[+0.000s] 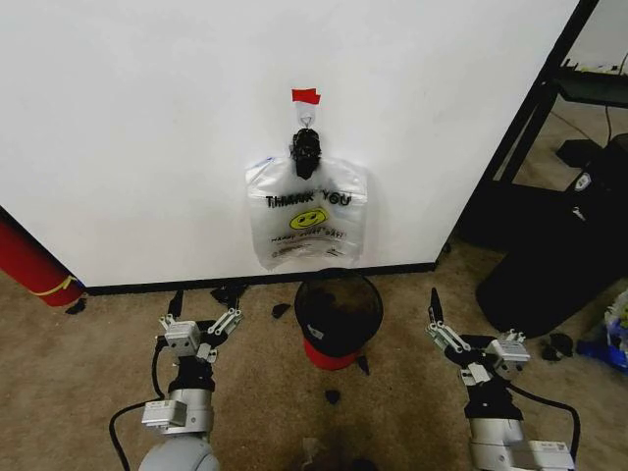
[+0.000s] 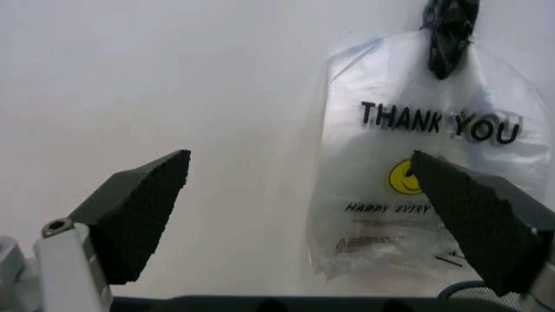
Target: Pick up the garbage bag from the wall and place it over the trash bin.
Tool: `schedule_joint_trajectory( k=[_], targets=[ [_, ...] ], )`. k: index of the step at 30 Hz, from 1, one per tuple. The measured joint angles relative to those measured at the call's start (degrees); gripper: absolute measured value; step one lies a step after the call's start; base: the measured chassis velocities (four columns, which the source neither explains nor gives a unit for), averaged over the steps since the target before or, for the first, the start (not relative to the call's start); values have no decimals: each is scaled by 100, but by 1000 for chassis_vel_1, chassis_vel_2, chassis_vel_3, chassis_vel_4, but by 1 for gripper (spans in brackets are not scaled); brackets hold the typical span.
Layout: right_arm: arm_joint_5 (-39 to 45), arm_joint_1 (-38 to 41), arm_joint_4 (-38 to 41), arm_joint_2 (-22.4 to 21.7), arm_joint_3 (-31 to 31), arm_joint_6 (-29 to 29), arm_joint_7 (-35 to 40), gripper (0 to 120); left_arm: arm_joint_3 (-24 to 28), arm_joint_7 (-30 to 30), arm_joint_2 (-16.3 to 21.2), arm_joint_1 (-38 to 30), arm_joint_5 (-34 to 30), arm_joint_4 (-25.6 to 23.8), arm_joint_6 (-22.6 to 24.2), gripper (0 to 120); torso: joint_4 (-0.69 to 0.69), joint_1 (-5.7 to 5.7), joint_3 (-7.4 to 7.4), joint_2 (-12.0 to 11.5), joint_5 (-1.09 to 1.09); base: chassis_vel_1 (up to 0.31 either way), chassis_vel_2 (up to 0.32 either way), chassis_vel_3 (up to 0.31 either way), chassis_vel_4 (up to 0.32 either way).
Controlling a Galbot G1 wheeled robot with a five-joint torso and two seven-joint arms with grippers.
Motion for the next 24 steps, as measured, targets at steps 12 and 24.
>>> schedule_joint_trajectory(
  k=[12,24],
  targets=[
    [56,7,-17,-18,14,-65,74,100,56,-45,-76,83,95,37,16,100,0,0,0,0,0,0,0,0,0],
    [1139,473,-365,-518,-54,-394,10,100,23,-118,-90,60,137,320,-39,100,-2,0,0,0,1,0,0,0,0]
  ],
)
